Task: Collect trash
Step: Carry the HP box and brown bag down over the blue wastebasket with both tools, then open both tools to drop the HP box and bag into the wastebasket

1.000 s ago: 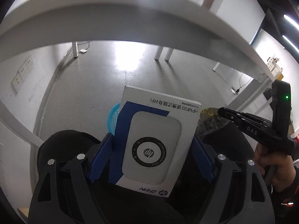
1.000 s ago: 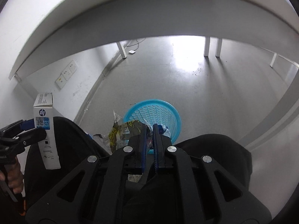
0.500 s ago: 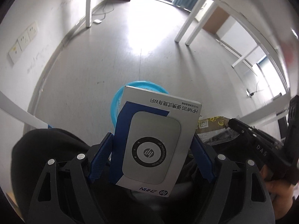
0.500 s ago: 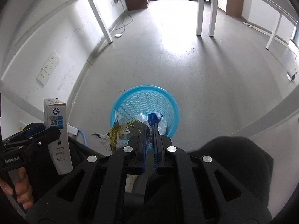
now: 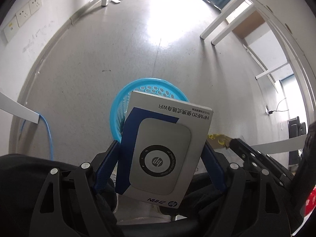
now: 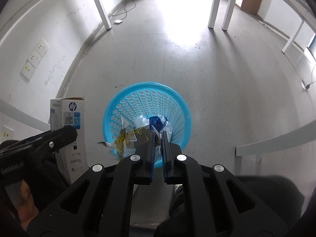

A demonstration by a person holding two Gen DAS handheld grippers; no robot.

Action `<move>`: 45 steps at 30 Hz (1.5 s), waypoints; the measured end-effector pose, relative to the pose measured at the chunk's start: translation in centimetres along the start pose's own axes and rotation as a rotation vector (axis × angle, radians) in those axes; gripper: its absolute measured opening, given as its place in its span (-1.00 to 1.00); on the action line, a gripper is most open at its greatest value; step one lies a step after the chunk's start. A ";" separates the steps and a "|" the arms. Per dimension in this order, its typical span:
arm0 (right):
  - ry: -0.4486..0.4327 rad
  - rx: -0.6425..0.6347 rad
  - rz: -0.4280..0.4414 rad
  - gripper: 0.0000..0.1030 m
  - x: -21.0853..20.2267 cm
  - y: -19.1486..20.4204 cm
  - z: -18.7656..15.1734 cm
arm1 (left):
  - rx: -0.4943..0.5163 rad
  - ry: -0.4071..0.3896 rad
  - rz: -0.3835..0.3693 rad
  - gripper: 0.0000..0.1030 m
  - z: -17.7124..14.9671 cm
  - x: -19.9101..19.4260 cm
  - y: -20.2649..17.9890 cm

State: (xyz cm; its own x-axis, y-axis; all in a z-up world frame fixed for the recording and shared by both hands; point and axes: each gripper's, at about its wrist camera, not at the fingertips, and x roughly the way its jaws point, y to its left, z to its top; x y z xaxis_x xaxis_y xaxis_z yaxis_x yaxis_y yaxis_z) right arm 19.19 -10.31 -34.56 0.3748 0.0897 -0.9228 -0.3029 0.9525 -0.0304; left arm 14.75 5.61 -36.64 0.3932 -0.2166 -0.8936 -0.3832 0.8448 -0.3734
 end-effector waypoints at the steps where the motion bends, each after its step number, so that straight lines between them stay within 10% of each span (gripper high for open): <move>1: 0.007 -0.011 -0.011 -0.89 0.6 0.1 0.2 | -0.005 0.009 0.000 0.55 0.3 0.4 0.2; 39: 0.338 0.209 0.071 -0.88 17.8 -2.8 5.4 | -0.153 0.189 0.003 0.56 5.1 9.6 0.9; 45: 0.356 0.262 0.063 -0.26 18.3 -3.8 5.2 | -0.231 0.214 -0.023 0.84 5.1 10.2 2.3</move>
State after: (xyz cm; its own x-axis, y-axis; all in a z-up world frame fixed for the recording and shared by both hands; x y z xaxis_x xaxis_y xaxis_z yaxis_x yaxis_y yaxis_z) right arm 31.75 -10.72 -49.31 0.0237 0.0877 -0.9959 -0.0657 0.9941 0.0860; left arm 22.12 7.82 -45.31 0.2285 -0.3533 -0.9072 -0.5652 0.7106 -0.4191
